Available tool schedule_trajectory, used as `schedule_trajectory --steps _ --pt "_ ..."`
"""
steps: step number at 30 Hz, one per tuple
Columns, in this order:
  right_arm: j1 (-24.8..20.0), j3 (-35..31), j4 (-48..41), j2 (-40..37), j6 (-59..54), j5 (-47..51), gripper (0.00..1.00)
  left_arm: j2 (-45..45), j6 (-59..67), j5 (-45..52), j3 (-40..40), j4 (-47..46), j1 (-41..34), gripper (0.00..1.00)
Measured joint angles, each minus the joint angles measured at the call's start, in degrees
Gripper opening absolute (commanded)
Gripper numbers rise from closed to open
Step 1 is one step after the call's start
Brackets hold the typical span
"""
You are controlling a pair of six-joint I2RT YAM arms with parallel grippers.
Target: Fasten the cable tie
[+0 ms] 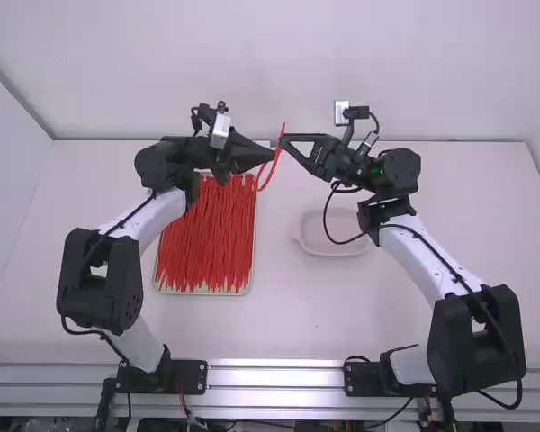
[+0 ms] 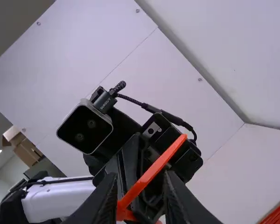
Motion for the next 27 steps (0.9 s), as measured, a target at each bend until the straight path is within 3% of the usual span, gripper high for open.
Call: schedule_trajectory --steps 4,6,27 --pt "0.7 0.0 0.7 0.0 0.0 0.5 0.13 0.0 0.0 0.2 0.0 0.0 -0.2 0.02" --pt "0.7 0.0 2.2 0.0 -0.2 0.6 0.00 0.0 0.2 0.3 0.0 0.0 -0.5 0.02" --pt "-2.1 0.0 6.2 0.0 0.5 -1.6 0.00 -0.2 2.7 -1.3 0.4 -8.4 -1.7 0.02"
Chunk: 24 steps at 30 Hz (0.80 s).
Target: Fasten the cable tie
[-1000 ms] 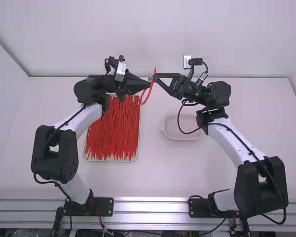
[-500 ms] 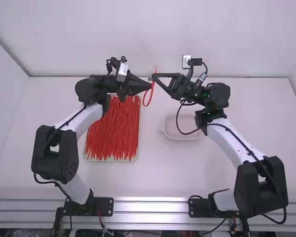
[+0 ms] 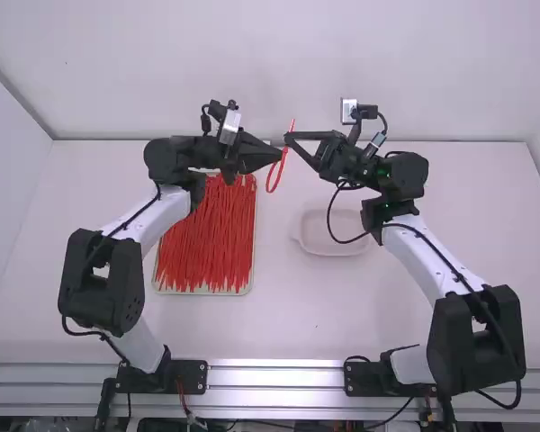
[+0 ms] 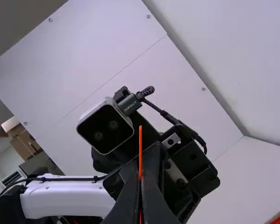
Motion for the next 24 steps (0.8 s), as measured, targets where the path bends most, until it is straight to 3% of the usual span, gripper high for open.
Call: schedule_trajectory --steps 24 --pt "-7.6 -0.4 10.9 0.2 8.5 -1.4 0.00 -0.6 2.6 -2.8 -8.7 0.2 -0.3 0.02"
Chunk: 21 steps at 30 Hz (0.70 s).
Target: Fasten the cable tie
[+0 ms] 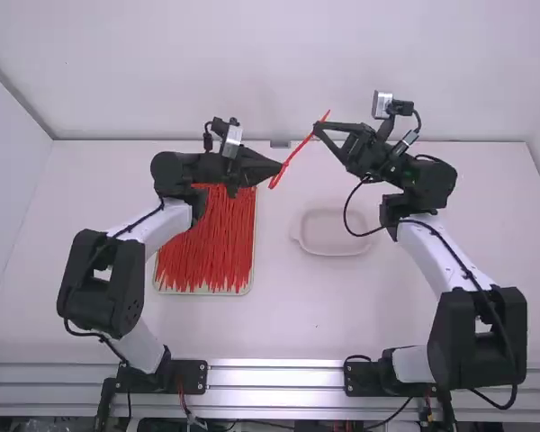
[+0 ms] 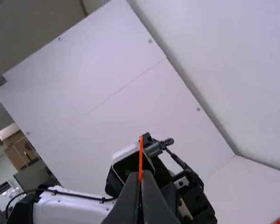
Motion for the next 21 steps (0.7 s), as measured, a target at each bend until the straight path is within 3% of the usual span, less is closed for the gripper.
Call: schedule_trajectory --steps 10,21 --pt "-3.9 0.0 2.3 0.0 3.8 -0.1 0.00 0.0 0.7 -0.3 -3.5 0.0 -0.2 0.02" --pt "-4.2 1.6 2.2 0.0 4.7 -0.7 0.00 0.0 0.6 -0.4 -4.2 0.0 -0.2 0.02"
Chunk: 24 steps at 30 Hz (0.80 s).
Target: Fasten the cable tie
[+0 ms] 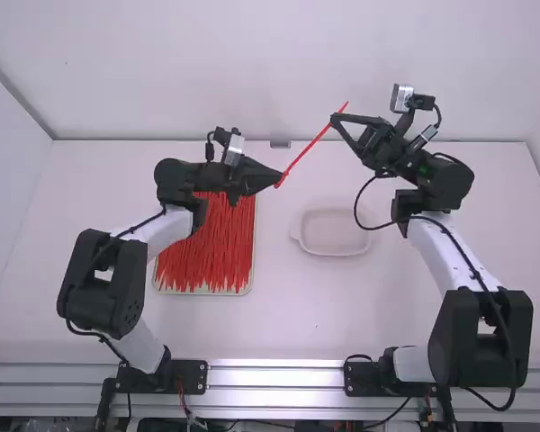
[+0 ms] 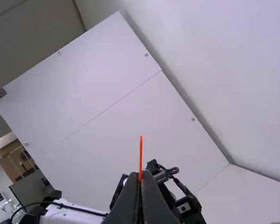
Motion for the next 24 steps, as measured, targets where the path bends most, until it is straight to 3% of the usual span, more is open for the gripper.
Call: schedule_trajectory --steps 2,11,12,19,24 --pt "-0.1 0.0 0.1 0.0 0.3 0.3 0.17 0.0 0.0 0.2 0.0 0.0 0.0 0.02" --pt "-3.3 2.3 -1.9 -0.2 0.6 -0.1 0.68 0.0 0.0 3.5 -1.8 -0.5 2.5 0.02" --pt "-3.6 2.3 -3.2 -0.2 0.2 -1.0 0.98 0.0 0.0 3.5 -1.8 -0.5 3.0 0.02" --pt "-4.1 2.0 -12.1 -0.2 -4.0 -3.4 0.98 0.0 0.0 1.3 -1.8 1.2 4.8 0.02" --pt "-1.5 0.0 -17.2 -0.2 -8.1 -3.5 0.98 0.0 -1.4 0.0 -1.7 6.0 5.7 0.02"
